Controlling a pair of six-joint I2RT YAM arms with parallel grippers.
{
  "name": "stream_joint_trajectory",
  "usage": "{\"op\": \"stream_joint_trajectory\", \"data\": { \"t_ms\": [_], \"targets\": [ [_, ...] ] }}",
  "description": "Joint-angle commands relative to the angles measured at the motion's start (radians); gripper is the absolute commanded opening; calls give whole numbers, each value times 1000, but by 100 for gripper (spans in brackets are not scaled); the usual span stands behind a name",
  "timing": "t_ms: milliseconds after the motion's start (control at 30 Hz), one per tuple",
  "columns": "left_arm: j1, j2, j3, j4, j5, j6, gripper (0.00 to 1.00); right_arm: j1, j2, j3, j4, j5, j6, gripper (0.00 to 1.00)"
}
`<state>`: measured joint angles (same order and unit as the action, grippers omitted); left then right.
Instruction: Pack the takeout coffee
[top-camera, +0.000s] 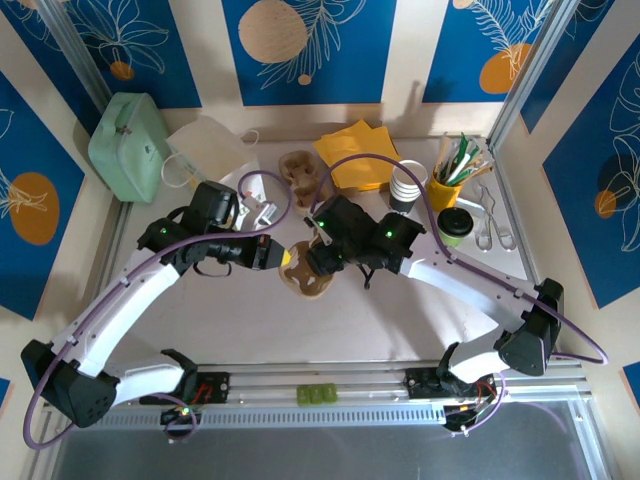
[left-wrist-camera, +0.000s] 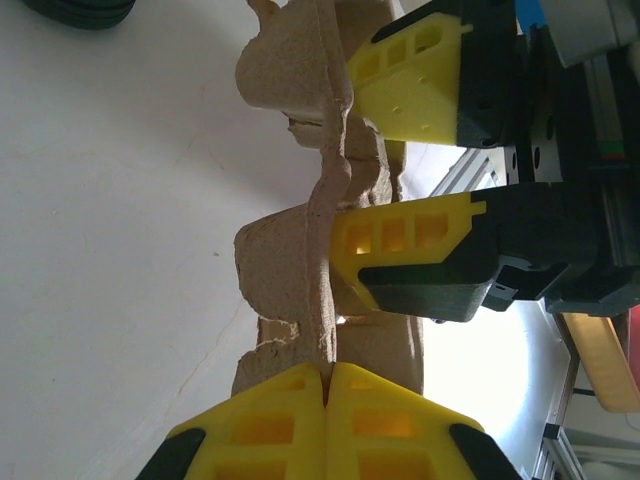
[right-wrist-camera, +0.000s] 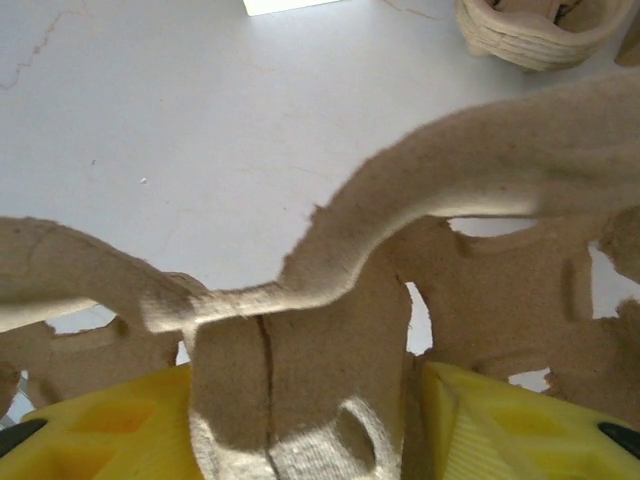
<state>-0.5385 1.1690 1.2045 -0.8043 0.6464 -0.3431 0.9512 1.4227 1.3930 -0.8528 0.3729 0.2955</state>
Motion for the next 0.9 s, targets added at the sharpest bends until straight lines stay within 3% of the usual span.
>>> {"op": "stream_joint_trajectory", "data": {
  "t_ms": [0,400,467,567,700,767,867],
  "targets": [
    [9,-7,17,3,19,-14,0,-8,-29,-28,19,-38,-8,54],
    [9,-26,0,34,34,-34,2,-21,-27,-28,-7,-21,7,44],
    [9,-31,-2,33,25,-35,11,-21,-33,-29,-8,-20,7,44],
    [10,-36,5,17,-14,-30,36,-22,-41,-29,-17,-14,7,44],
    [27,-42,55,-31,-130,-26,51,-26,-44,-33,-29,-12,8,43],
    [52,-43,92,-61,-211,-40,61,-28,-43,-36,-37,-17,9,44],
    [106,-44,162,-137,-445,-95,72,-32,-41,-40,-51,-23,17,44]
  ]
}}
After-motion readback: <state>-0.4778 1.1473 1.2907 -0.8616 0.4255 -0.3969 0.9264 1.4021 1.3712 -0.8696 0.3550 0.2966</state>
